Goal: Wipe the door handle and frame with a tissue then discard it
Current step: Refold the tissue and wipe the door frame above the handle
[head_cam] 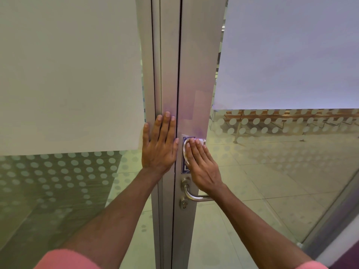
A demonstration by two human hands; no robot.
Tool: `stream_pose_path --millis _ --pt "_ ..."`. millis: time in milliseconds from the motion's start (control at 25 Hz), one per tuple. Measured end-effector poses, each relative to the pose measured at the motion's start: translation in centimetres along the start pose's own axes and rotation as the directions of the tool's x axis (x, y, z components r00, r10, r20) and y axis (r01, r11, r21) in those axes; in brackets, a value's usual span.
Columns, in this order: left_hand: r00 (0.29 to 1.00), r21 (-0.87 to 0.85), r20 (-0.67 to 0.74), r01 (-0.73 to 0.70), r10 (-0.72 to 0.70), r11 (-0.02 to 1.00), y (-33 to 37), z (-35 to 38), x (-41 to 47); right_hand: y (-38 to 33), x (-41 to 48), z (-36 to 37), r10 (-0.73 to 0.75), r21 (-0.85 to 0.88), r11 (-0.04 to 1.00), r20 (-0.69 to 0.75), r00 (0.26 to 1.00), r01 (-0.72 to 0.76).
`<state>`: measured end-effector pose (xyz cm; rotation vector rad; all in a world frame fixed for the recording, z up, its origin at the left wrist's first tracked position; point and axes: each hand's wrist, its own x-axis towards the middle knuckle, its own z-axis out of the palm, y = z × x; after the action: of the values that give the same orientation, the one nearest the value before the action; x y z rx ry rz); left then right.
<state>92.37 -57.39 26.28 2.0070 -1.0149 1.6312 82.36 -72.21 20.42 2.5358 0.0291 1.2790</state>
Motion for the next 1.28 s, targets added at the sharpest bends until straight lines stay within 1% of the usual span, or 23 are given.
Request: stream_pose_path --millis 80,120,200,280,360,440,520,560,640,720,840,920,1000,1080,1160,1200,1280 --pt "1.000 0.001 0.000 0.002 -0.002 1.000 0.0 0.0 -0.1 0.6 -1.5 -0.2 -0.062 -0.044 0.997 0.052 0.997 0.065" --pt "1.000 0.003 -0.002 0.003 -0.003 1.000 0.0 0.0 -0.1 1.1 -1.3 -0.4 -0.063 -0.054 0.996 0.051 0.997 0.065" --pt "1.000 -0.001 -0.003 0.005 -0.005 1.000 0.0 0.0 -0.1 1.6 0.4 -1.0 -0.027 -0.055 0.998 -0.016 0.999 0.026" --pt "1.000 -0.009 -0.002 0.006 -0.006 1.000 0.1 0.0 0.0 1.9 2.6 -1.5 0.019 -0.023 1.000 -0.096 0.995 -0.022" --pt "1.000 -0.004 0.001 0.008 -0.008 1.000 0.1 -0.1 0.0 2.2 3.5 -1.5 0.035 0.020 0.999 -0.138 0.990 -0.032" --pt "1.000 -0.001 0.003 0.007 -0.007 1.000 0.1 0.0 0.1 2.4 2.5 -1.2 -0.012 0.030 0.999 -0.108 0.994 0.015" --pt "1.000 0.009 -0.002 0.001 -0.001 1.000 0.0 0.0 0.0 2.5 0.1 -0.8 -0.122 -0.003 0.993 -0.020 0.992 0.122" --pt "1.000 0.014 -0.001 0.003 -0.003 1.000 0.0 0.0 0.0 2.5 -1.1 -0.8 -0.155 -0.025 0.988 0.017 0.988 0.155" --pt "1.000 0.014 0.000 0.006 -0.006 1.000 0.0 0.0 0.0 3.0 -1.8 -1.0 -0.165 -0.061 0.984 0.032 0.986 0.167" --pt "1.000 0.012 -0.001 0.002 -0.002 1.000 0.1 0.0 -0.1 3.5 -0.1 -1.7 -0.146 -0.076 0.986 0.003 0.989 0.146" --pt "1.000 0.017 -0.005 0.004 -0.004 1.000 0.0 0.1 0.0 4.5 4.1 -2.7 -0.078 -0.056 0.996 -0.136 0.988 0.071" --pt "1.000 0.013 -0.004 0.002 -0.002 1.000 0.0 0.2 0.0 5.1 4.6 -2.7 -0.096 -0.040 0.995 -0.180 0.979 0.090" --pt "1.000 0.015 -0.005 0.001 -0.001 1.000 0.0 0.2 -0.1 5.3 3.1 -2.0 -0.163 -0.038 0.987 -0.138 0.977 0.159" --pt "1.000 0.017 -0.007 0.003 -0.003 1.000 0.0 0.2 0.0 5.1 0.7 -1.2 -0.239 -0.039 0.971 -0.019 0.971 0.238" --pt "1.000 0.009 -0.010 0.004 -0.004 1.000 0.0 0.2 0.0 4.8 -1.5 -0.6 -0.292 -0.041 0.954 0.123 0.949 0.298" --pt "1.000 0.010 -0.013 0.002 -0.002 1.000 0.1 0.2 -0.1 4.8 -2.3 -0.5 -0.314 -0.042 0.945 0.169 0.934 0.325" --pt "1.000 0.014 -0.016 0.003 -0.003 1.000 0.1 0.2 0.0 4.9 -3.0 -0.6 -0.350 -0.052 0.929 0.203 0.914 0.367"
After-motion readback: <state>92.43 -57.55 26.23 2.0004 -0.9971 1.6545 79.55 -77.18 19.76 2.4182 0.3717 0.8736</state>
